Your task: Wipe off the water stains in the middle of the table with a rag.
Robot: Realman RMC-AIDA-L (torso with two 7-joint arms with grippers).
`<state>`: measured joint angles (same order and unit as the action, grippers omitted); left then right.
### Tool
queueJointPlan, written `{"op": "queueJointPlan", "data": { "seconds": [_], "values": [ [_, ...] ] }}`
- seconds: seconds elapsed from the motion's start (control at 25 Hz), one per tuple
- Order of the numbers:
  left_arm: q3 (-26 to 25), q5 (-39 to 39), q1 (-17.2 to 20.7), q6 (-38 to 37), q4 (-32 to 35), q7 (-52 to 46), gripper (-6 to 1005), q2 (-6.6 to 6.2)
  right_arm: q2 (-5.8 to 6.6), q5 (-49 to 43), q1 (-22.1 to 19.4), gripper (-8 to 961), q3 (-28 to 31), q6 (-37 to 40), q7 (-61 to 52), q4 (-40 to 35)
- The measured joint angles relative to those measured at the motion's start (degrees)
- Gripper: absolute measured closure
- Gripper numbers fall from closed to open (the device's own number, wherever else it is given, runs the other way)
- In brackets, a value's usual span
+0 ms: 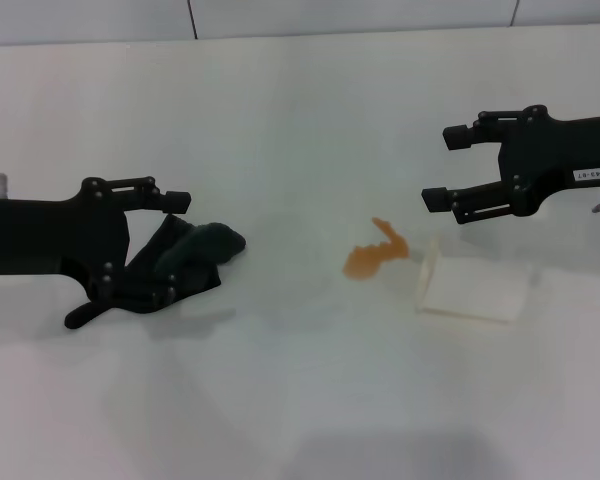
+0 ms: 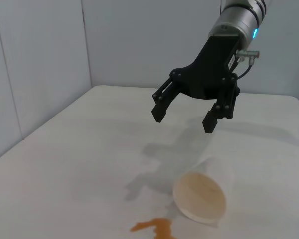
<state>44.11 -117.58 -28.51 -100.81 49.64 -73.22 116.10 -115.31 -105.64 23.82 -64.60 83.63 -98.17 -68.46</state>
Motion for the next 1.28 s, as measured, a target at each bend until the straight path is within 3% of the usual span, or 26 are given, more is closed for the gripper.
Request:
{"op": "queueJointPlan", "data": {
  "seconds": [0.96, 1.28],
  "values": [
    [0.1, -0.2, -0.5, 0.1, 0.5, 0.2, 138, -0.26, 0.28, -0.2, -0.5, 102, 0.4, 0.6, -2.9, -0.6],
    [0.1, -1.1, -0.8, 0.1, 0.5, 0.1, 137, -0.28, 0.25, -6.1, -1.6, 102, 0.5, 3.1, -8.4, -6.5]
  ]
}}
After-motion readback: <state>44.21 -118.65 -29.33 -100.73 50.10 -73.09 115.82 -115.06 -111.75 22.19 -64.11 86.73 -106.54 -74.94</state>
